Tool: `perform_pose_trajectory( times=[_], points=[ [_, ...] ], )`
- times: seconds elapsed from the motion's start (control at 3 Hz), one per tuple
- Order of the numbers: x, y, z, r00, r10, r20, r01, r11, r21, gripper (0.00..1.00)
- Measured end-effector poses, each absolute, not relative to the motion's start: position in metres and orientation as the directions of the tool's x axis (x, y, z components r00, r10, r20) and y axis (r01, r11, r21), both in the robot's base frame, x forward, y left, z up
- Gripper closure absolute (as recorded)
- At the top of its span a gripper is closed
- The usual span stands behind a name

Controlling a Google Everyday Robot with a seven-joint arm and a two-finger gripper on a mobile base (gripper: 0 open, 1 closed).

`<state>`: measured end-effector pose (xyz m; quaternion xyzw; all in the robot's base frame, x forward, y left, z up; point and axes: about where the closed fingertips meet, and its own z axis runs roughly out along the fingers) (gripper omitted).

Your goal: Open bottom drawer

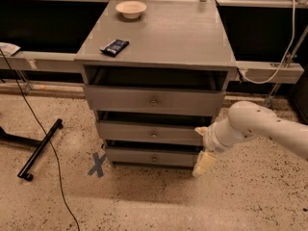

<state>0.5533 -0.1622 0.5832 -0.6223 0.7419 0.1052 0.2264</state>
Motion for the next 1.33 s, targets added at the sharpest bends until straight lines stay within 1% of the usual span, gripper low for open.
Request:
perform_pose_trajectory(
  times=[0.33, 0.67, 1.0, 1.33],
  points=[
    [0.546, -0.156, 0.529, -0.107, -0.871, -0.480, -0.988, 0.145, -0.043, 0.00],
    [0.543, -0.151, 0.464, -0.104, -0.852, -0.512, -0.992, 0.124, -0.006, 0.00],
    [0.537, -0.151, 0.422, -0.089, -0.844, -0.529, -0.993, 0.119, -0.023, 0.00],
    [0.539, -0.128, 0.374, -0.031, -0.838, -0.544, -0.993, 0.087, -0.077, 0.00]
  ],
)
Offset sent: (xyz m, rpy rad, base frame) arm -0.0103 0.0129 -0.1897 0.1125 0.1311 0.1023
